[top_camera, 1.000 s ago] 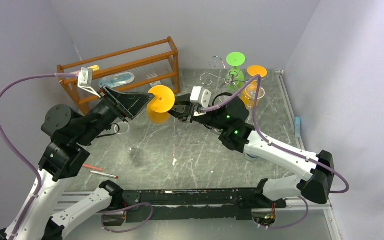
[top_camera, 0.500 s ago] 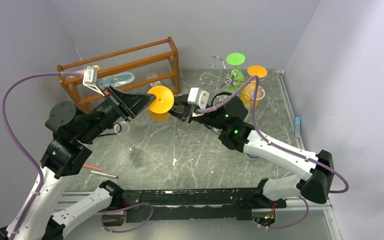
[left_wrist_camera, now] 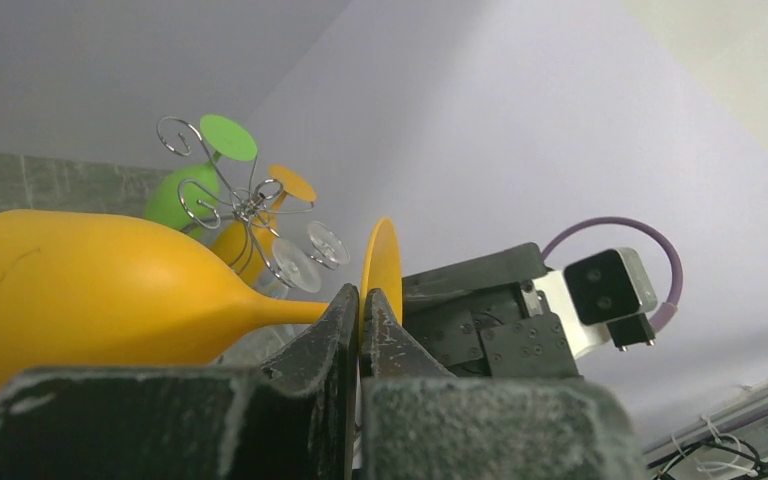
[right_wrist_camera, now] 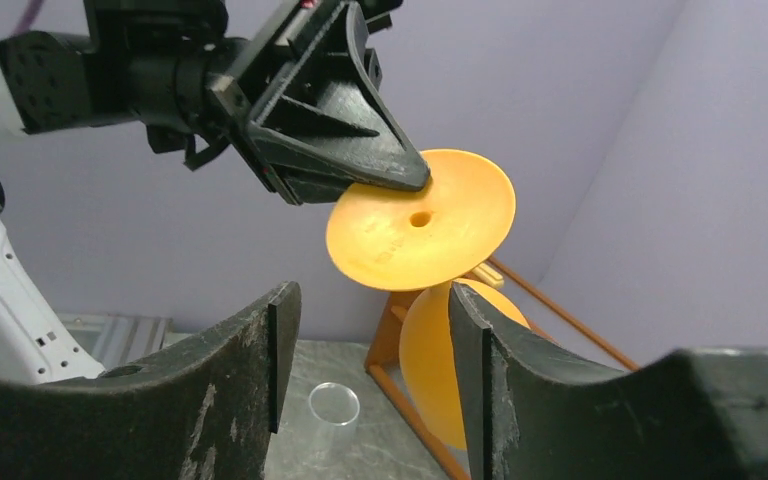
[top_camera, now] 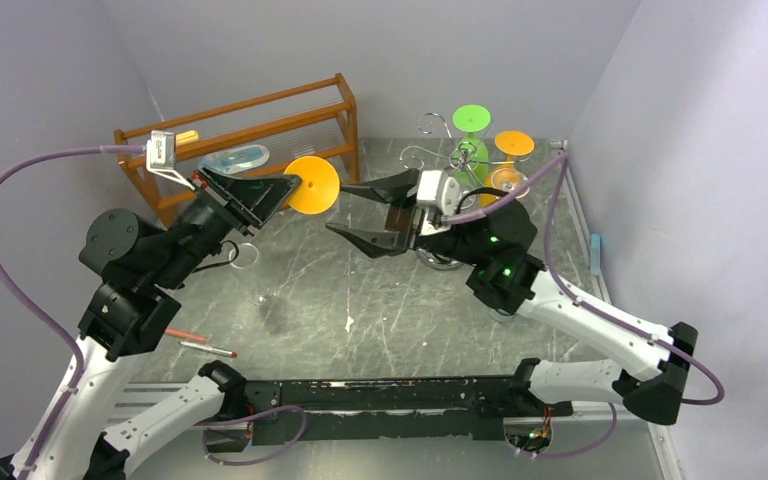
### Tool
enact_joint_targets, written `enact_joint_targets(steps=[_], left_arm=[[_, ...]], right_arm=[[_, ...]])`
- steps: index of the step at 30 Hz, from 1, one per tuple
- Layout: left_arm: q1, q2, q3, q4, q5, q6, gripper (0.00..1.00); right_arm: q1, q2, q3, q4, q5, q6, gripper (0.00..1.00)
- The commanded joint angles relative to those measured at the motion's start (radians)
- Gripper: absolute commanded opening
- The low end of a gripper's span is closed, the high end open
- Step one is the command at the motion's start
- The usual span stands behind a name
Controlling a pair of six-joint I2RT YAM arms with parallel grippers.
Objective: Place the wine glass upside down on the wine glass rack
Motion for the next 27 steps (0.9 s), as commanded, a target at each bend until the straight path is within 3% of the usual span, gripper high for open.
enact_joint_targets(steps=[1,11,19,27], left_arm=[[-0.003,0.011,0.021,0.063,-0.043,-0.005,0.05],[-0.002,0.122,0.017,0.073,0.066,0.001,0.05],[-0.003,0.271,0.038,0.153,0.083,0.026,0.05],[0.005,0.552,0.232,0.179,0.111,0.034,0.05]], right_arm=[[0.004,-0.075,-0.034,-0.056,0.032,0.005,0.60],[0.004,-0.267,-0.046,-0.103,0.275,0.138,0.64],[0.003,-0.362,-0.109,-0.095,0.290,0.187,0.65],[0.004,-0.436,-0.163,-0.091,0.297,0.227,0.65]])
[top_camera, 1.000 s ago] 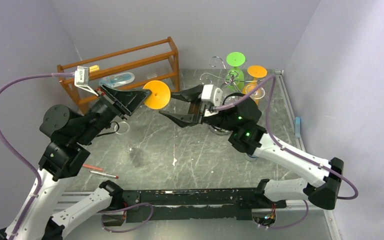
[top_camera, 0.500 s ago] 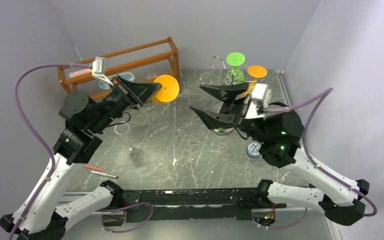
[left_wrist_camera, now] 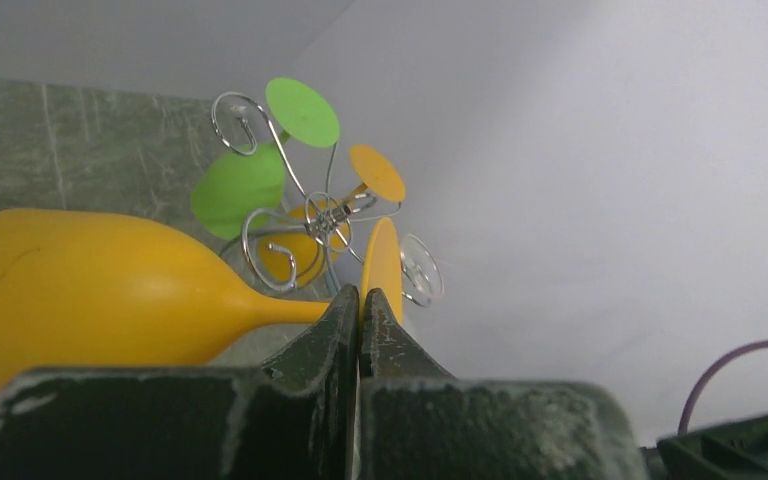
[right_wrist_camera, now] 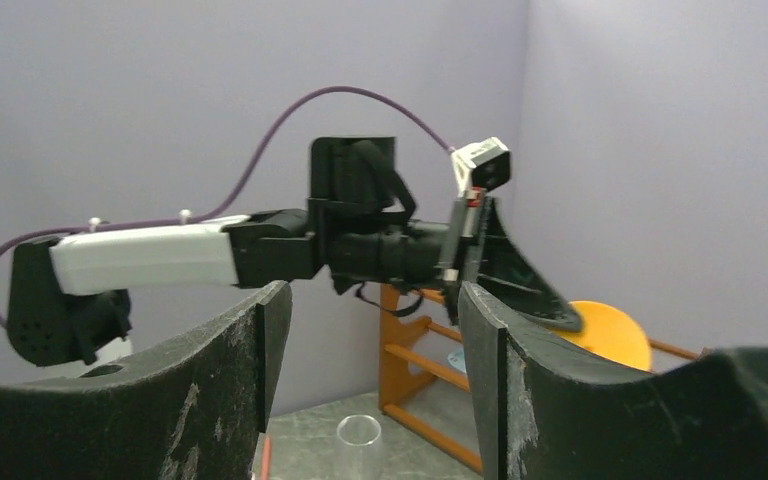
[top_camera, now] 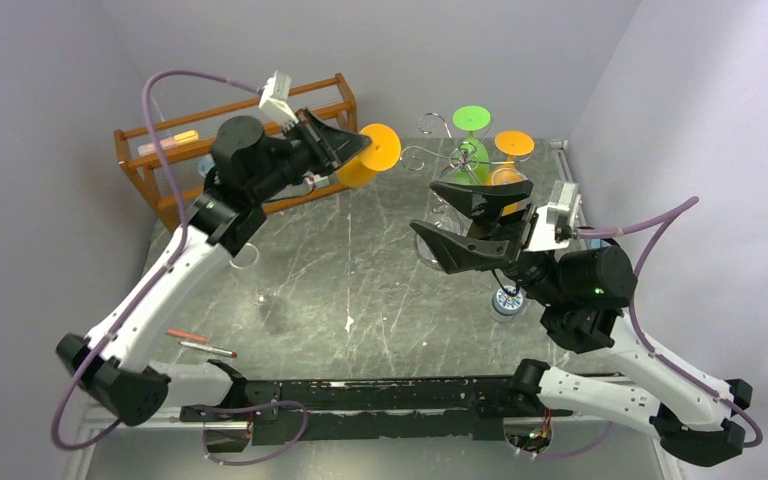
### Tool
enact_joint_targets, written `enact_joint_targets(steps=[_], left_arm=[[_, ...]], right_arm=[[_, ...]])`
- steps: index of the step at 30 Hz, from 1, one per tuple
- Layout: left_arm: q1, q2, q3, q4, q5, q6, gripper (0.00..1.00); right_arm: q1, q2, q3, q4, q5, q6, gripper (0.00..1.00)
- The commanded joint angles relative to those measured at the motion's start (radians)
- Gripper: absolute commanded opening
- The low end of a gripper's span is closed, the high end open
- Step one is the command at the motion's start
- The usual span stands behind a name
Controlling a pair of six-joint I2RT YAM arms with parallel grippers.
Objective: Place the wine glass upside down on the wine glass rack
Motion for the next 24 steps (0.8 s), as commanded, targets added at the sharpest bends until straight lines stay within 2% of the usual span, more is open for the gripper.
enact_joint_targets(steps=[1,12,24], left_arm=[[0.006,0.117,0.108,0.075,0.049,0.005,0.05],[0.007,0.331,0.215,0.182,0.002,-0.044,0.05],[0.002,0.514,0.298,0.278,0.150,-0.205,0.05]], right_arm=[[0.004,-0.044,-0.025,-0.007,0.026,0.037,0.65],[0.004,-0.103,-0.036,-0.038,0.058,0.067,0.65],[0.004,-0.146,-0.070,-0.030,0.075,0.117,0.65]])
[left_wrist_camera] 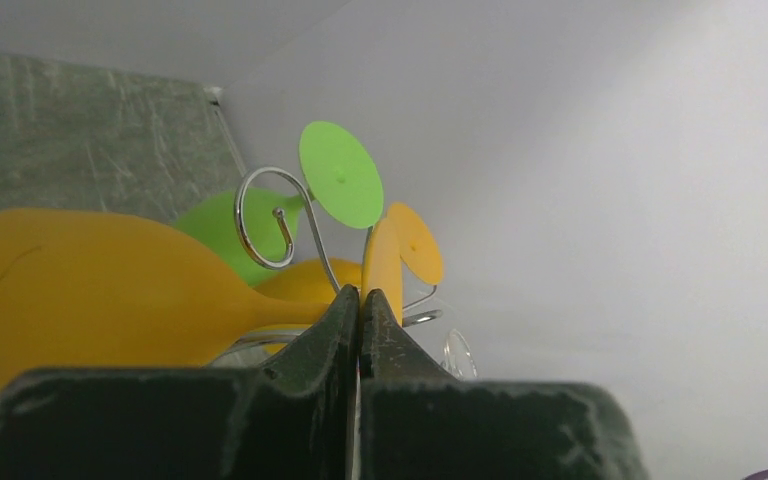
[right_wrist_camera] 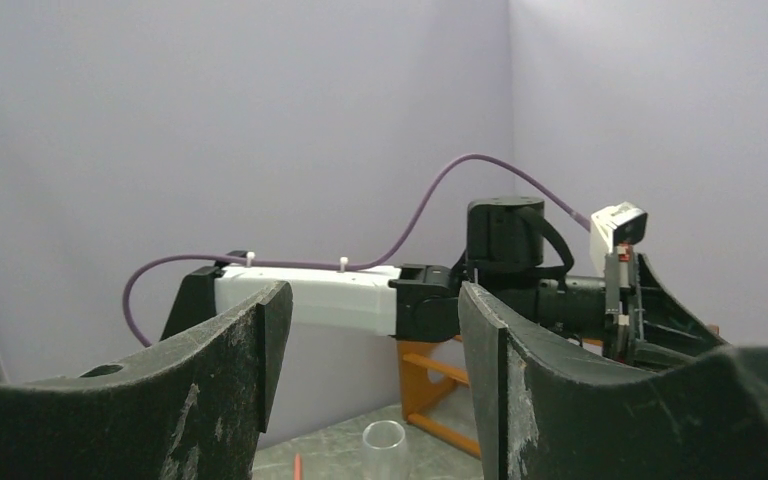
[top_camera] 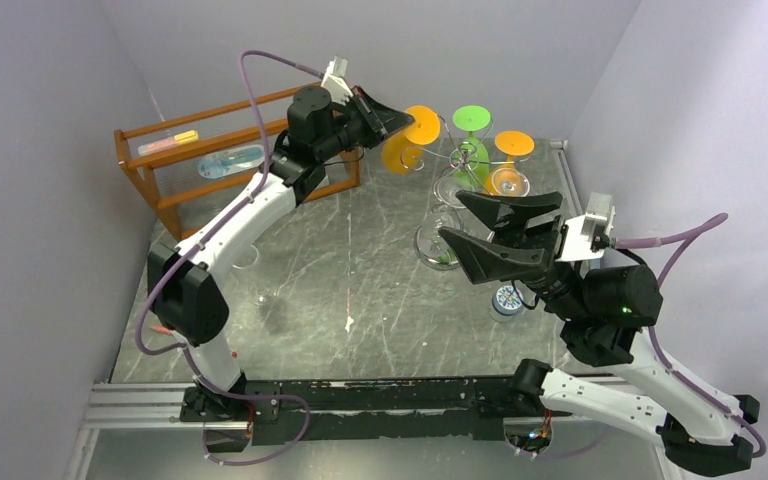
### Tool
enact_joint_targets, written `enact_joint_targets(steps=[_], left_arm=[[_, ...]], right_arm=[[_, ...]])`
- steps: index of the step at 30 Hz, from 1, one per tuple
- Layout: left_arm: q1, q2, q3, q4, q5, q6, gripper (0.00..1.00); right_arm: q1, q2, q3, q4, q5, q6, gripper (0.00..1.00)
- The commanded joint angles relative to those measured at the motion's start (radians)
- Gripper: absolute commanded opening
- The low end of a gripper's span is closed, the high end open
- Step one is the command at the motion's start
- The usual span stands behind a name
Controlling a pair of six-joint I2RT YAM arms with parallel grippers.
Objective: Place the wine glass upside down on the wine glass rack
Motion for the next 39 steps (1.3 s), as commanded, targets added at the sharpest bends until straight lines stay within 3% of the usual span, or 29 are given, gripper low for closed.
enact_joint_targets(steps=[1,10,16,39], left_arm=[[-0.003,0.036,0.022,0.121,0.108,-0.099,0.05],[-0.004,0.095,0.023,0.264,0.208,-0.214,0.05],[-0.003,0.152,0.097,0.249,0.215,-0.225,0.05],[-0.002,0.251,0.184,0.238,0.088,-0.241,0.05]], right_arm=[[0.004,-0.026,-0.020,-0.003,0.017,0.035,0.65],[0.004,-0.029,-0.030,-0.021,0.046,0.065,0.65],[0.003,-0.026,-0.030,-0.015,0.054,0.076,0.65],[0.003,-0.047,-0.027,-0.033,0.094,0.104,0.64]])
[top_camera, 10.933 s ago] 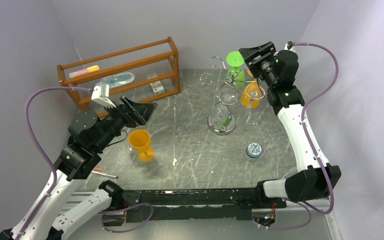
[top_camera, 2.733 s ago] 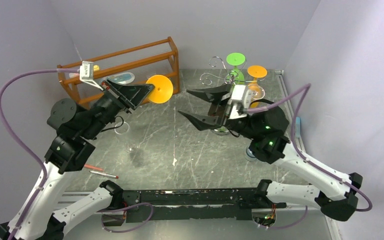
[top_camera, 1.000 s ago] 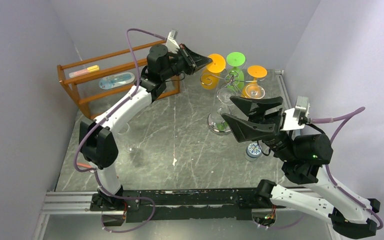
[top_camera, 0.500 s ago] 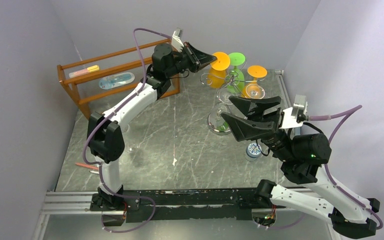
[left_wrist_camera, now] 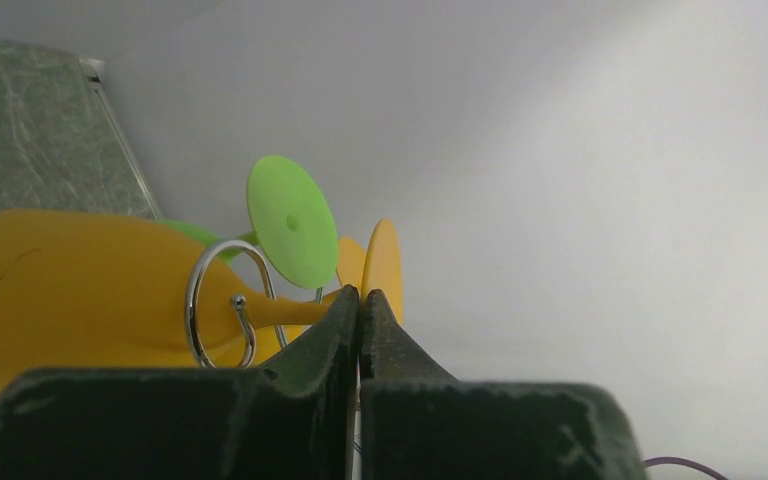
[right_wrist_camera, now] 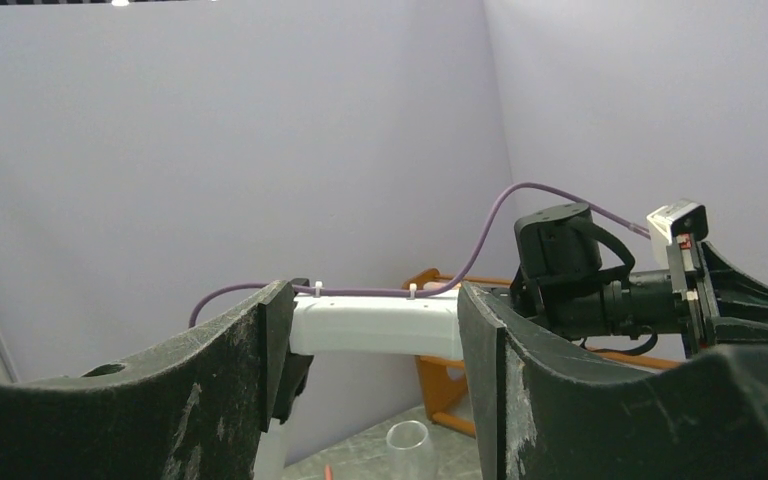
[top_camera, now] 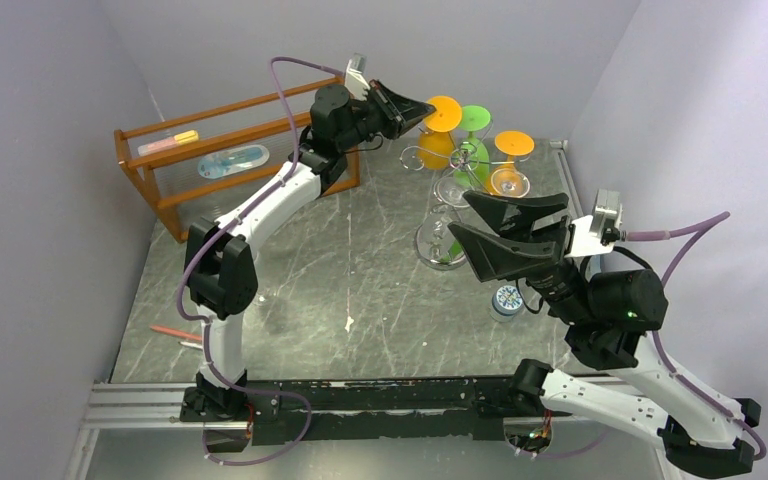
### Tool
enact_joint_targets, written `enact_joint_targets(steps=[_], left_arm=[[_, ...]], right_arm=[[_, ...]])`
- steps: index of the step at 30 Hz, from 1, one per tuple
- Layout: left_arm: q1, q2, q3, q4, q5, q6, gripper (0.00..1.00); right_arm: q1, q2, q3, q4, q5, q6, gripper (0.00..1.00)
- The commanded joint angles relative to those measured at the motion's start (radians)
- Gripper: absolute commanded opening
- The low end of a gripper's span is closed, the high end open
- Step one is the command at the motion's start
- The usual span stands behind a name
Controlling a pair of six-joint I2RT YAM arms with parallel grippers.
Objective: Place the wine glass upside down on the wine glass rack
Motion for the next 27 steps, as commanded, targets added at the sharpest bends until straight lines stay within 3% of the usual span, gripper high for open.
enact_joint_targets(steps=[1,14,27], left_arm=[[0.006,0.002,0.037,0.025,-0.039,0.024,0.05],[0.034,0.040,0.064,0.027,-0.030,0.039,0.05],[0.057,0.004,-0.006,0.014,-0.045,0.046,0.05]], right_arm=[[0.003,-0.015,-0.010,-0.012,0.019,0.004,0.64],[0.004,0.004,-0.006,-0.012,0.027,-0.033,0.65],[0.003,0.004,-0.009,-0.018,0.036,-0.029,0.65]])
